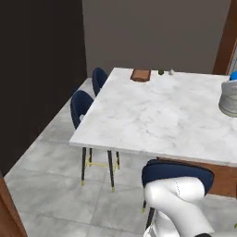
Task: Open the cabinet. Place the bowl and condiment on the counter. Then place the lime and garlic on the cutting board.
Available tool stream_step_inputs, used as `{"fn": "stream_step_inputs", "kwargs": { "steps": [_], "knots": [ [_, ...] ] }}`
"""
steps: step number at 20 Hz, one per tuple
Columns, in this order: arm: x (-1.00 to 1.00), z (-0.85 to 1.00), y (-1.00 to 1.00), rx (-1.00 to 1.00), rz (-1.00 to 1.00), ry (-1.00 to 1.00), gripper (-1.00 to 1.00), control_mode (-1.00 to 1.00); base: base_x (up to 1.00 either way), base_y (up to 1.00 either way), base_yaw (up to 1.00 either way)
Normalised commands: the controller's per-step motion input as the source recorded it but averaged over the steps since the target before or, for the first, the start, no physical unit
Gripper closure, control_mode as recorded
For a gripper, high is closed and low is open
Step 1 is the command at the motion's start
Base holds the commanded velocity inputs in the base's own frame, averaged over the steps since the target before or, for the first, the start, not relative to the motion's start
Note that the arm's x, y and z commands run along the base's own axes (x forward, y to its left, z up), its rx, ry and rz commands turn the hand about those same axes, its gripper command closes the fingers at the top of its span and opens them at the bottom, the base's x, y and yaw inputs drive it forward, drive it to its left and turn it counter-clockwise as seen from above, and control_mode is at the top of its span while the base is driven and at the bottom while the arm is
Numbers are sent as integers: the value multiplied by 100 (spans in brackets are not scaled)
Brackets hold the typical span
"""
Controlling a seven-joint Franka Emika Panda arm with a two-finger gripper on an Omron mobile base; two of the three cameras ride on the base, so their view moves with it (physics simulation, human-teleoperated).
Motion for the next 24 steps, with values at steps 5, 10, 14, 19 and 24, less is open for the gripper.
{"fn": "stream_step_inputs", "kwargs": {
  "steps": [5, 10, 14, 19, 24],
  "knots": [
    [0, 0, 0, 0, 0, 0, 100, 100, 0, 5, -59],
    [0, 0, 0, 0, 0, 0, 100, 100, 4, 3, -53],
    [0, 0, 0, 0, 0, 0, 100, 100, 29, 12, -42],
    [0, 0, 0, 0, 0, 0, 100, 100, 36, 12, -9],
    [0, 0, 0, 0, 0, 0, 100, 100, 16, 5, 6]
  ]
}}
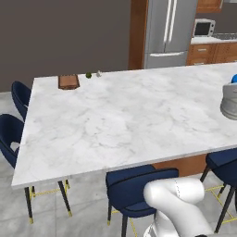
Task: Open the cabinet. Place the bowl and condiment on the counter. Then place the lime and garlic on the cutting board.
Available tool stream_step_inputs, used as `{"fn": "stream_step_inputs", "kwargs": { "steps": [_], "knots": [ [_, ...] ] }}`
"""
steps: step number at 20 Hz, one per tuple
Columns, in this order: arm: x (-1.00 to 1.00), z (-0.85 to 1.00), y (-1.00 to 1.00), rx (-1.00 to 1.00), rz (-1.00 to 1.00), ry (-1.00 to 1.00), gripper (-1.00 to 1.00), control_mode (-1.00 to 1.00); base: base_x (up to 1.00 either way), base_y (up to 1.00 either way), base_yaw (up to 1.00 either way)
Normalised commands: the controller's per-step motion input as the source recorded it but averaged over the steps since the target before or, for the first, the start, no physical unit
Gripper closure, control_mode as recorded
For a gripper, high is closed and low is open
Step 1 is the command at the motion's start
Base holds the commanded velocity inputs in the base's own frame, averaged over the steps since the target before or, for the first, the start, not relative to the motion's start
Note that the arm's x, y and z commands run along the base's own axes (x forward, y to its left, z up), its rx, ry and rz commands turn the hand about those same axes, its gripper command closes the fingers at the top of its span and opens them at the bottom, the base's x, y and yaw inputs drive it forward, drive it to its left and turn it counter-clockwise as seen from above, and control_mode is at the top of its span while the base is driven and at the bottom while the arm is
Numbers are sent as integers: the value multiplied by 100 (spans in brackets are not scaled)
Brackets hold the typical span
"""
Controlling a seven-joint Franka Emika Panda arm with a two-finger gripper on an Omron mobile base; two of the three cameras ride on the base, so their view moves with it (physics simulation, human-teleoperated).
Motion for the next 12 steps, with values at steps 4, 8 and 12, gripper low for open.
{"fn": "stream_step_inputs", "kwargs": {
  "steps": [4, 8, 12],
  "knots": [
    [22, -35, 0, -1, 13, 0, 100, -100, 0, 0, 0],
    [68, -69, 10, 0, 22, 0, 100, -100, 0, 0, 0],
    [89, -95, 24, -5, 25, 0, 100, -100, 0, 0, 0]
  ]
}}
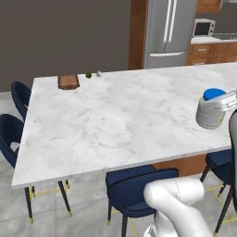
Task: Open the cabinet. Place the bowl and condiment on the counter. Then place the lime and garlic on the cutting board.
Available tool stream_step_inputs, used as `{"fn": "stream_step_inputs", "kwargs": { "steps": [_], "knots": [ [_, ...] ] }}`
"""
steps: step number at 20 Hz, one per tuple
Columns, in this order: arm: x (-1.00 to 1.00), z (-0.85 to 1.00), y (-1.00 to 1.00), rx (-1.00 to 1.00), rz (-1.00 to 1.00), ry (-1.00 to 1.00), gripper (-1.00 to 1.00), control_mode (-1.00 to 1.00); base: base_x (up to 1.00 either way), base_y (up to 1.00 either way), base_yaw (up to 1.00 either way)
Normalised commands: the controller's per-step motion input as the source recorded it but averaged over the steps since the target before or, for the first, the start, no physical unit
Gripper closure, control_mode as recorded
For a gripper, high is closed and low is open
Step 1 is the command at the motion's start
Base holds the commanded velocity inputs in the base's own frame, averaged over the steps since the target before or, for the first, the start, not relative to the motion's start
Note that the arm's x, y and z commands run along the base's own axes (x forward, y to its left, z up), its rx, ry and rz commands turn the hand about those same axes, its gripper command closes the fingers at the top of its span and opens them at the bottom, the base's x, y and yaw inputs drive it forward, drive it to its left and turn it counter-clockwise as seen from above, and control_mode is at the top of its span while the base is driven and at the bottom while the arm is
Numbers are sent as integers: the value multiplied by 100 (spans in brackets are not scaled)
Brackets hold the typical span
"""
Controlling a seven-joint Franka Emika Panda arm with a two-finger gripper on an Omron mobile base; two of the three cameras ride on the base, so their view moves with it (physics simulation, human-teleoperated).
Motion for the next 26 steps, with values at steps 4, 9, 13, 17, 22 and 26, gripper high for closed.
{"fn": "stream_step_inputs", "kwargs": {
  "steps": [4, 9, 13, 17, 22, 26],
  "knots": [
    [92, -100, 53, -3, 26, 0, 100, -100, 0, 0, 0],
    [100, -68, 46, 0, 22, 0, 100, -100, 0, 0, 0],
    [93, -21, 15, -1, 6, 7, 100, -100, 0, 0, 0],
    [74, -42, 34, -10, 3, 11, 100, -100, 0, 0, 0],
    [64, -46, 33, -7, 7, 6, 100, -100, 0, 0, 0],
    [54, -38, 6, 0, 9, 0, 100, -100, 0, 0, 0]
  ]
}}
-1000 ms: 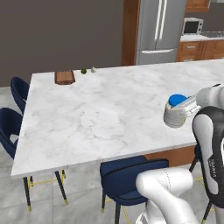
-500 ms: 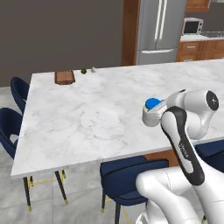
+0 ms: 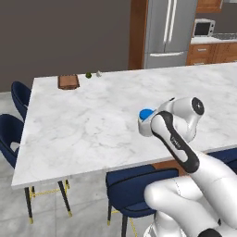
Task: Open the cabinet. Place the bowl and condiment on the counter. Then place the lime and garlic on the cutting board.
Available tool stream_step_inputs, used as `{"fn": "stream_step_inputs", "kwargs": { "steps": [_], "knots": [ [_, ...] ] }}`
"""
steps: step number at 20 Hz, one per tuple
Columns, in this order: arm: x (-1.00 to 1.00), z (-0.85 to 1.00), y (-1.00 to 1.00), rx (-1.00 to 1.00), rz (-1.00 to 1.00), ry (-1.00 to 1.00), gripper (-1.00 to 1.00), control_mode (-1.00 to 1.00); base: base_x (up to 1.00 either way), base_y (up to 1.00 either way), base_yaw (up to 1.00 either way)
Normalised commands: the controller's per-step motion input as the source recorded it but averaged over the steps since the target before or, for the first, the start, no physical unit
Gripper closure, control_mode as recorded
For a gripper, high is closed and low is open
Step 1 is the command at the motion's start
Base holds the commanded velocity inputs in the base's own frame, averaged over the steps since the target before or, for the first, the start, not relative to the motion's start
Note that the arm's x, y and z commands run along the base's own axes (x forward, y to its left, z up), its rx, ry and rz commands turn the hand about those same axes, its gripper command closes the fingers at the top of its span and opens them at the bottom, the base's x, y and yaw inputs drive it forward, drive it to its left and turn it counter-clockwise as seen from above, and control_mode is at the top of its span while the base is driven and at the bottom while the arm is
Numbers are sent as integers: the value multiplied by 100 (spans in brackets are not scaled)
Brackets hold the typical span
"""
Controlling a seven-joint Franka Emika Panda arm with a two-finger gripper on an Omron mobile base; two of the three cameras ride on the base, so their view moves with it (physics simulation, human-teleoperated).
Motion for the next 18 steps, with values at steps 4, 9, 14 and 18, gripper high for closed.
{"fn": "stream_step_inputs", "kwargs": {
  "steps": [4, 9, 14, 18],
  "knots": [
    [57, -51, 11, 0, 9, 0, 100, -100, 0, 0, 0],
    [52, -46, 23, -3, 5, 0, 100, -100, 0, 0, 0],
    [22, -26, 13, -6, 0, 0, 100, -100, 0, 0, 0],
    [23, -26, 6, -6, 0, 0, 100, -100, 0, 0, 0]
  ]
}}
